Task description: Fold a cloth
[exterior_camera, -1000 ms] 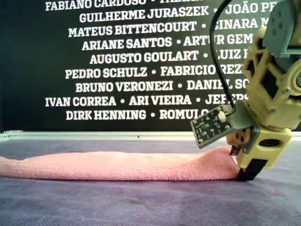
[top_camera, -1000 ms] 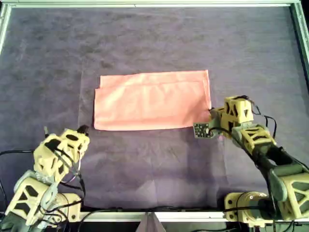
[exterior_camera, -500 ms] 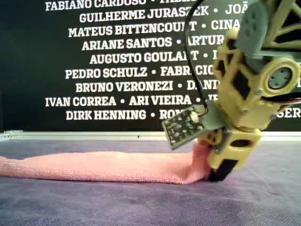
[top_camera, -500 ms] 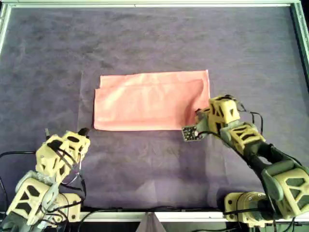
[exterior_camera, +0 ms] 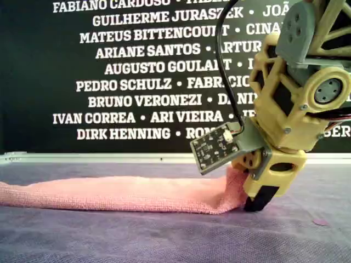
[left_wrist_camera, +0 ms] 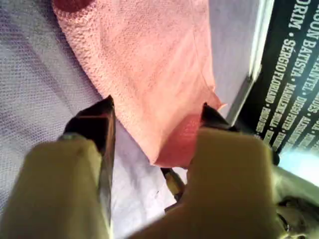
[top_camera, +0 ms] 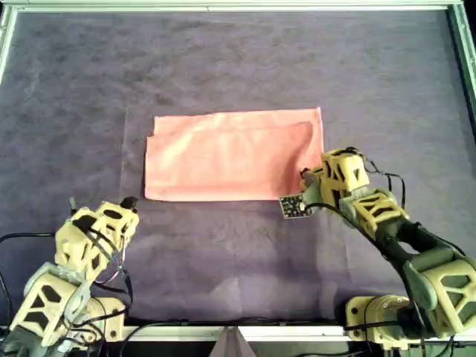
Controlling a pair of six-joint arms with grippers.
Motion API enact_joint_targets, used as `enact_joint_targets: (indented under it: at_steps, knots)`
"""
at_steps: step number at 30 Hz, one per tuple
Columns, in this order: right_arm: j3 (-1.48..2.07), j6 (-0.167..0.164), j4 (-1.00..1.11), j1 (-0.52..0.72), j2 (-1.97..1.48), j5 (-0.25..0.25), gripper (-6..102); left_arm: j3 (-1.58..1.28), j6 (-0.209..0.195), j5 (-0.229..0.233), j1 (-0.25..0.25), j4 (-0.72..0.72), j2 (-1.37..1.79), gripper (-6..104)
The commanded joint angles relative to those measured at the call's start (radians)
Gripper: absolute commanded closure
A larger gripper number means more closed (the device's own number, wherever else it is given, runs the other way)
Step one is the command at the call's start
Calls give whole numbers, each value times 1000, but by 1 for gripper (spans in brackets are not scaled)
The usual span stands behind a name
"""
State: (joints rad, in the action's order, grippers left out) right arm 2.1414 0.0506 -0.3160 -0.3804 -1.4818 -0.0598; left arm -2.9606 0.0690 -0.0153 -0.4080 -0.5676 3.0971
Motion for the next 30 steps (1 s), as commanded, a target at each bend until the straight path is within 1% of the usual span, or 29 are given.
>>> enact_joint_targets:
  at_steps: [1,3,9,11,12,16,21,22,23,24,27,30]
  knots:
    - [2,5,23,9,-54,11,22,17,6,5,-9,3,14,37]
    - [14,5,23,9,-80,11,36,17,6,5,-9,3,14,37]
    - [21,5,40,8,-167,8,87,17,6,5,-9,3,14,38]
    - [15,5,41,8,-189,8,100,17,6,5,-9,3,14,38]
    - [15,5,40,8,-196,8,101,17,6,5,-9,3,14,38]
    - [15,5,35,6,-189,8,93,17,6,5,-9,3,14,38]
    - [-9,5,44,-11,-187,8,93,17,6,5,-9,3,14,38]
    - [-20,5,46,-15,-196,-2,93,17,6,5,-9,3,14,38]
    - [-41,5,46,-25,-198,-3,93,17,6,5,-9,3,14,38]
    - [-72,5,46,-40,-189,8,93,17,6,5,-9,3,14,38]
    - [-166,5,43,-75,-163,8,93,17,6,5,-9,3,14,37]
    - [-264,5,43,-150,-115,8,93,17,6,5,-9,3,14,37]
